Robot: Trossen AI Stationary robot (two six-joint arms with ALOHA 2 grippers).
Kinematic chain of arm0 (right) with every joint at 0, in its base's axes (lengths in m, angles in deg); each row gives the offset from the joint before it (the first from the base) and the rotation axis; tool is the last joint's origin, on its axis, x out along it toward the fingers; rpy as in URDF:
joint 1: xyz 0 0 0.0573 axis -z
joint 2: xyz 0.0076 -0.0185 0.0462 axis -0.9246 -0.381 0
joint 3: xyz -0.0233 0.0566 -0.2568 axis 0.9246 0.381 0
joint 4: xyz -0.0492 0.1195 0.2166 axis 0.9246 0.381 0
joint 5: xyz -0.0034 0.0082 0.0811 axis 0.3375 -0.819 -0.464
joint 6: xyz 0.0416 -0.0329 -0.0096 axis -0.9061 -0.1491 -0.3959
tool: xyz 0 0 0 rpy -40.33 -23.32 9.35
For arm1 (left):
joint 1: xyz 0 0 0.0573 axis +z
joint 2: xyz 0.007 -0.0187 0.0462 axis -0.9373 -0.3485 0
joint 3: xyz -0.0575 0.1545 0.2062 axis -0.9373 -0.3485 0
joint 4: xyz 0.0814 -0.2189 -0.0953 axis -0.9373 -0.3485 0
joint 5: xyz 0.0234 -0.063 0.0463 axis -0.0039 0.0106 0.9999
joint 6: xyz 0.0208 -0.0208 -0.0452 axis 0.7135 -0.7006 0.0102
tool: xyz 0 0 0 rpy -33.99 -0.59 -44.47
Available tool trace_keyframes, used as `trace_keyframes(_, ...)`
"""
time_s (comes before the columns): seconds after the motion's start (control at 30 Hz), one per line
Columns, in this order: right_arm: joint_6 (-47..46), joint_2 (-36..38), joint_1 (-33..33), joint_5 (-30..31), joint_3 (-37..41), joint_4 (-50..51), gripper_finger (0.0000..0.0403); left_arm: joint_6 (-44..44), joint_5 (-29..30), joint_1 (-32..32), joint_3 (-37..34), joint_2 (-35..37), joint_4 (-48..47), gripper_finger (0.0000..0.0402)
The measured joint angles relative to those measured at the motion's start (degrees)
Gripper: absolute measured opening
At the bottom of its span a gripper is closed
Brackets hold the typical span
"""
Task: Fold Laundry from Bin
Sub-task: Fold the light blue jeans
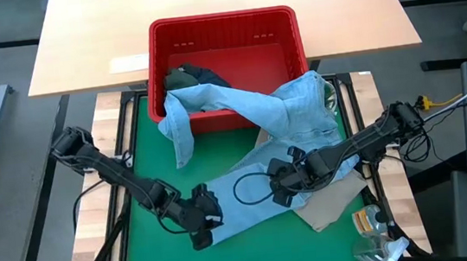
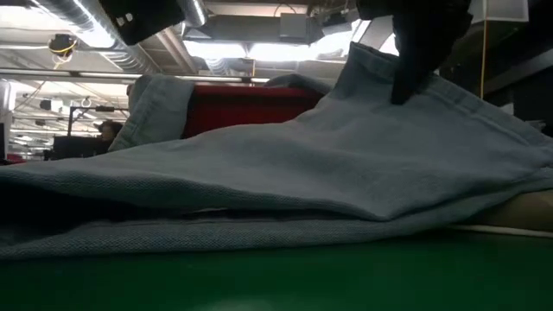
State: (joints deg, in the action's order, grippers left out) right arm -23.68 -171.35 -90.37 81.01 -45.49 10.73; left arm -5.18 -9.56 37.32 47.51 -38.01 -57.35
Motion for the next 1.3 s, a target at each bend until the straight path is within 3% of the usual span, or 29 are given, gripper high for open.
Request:
trace_keyframes(0.3,0.3,0.0,0.0,5.1,0.0,0.0,0.0032,0.0,-0.3,-1.2,0.0,-7.5,0.8,0.0119)
trace_keyframes(0.57,1.3,0.0,0.0,5.2,0.0,0.0,0.0033,-0.1,-2.6,-1.2,0.0,-13.2,1.1,0.0119)
trace_keyframes(1.3,4.3,0.0,0.0,4.3,0.0,1.0,0.0047,-0.3,-8.0,-1.6,0.1,-18.7,0.5,0.0119)
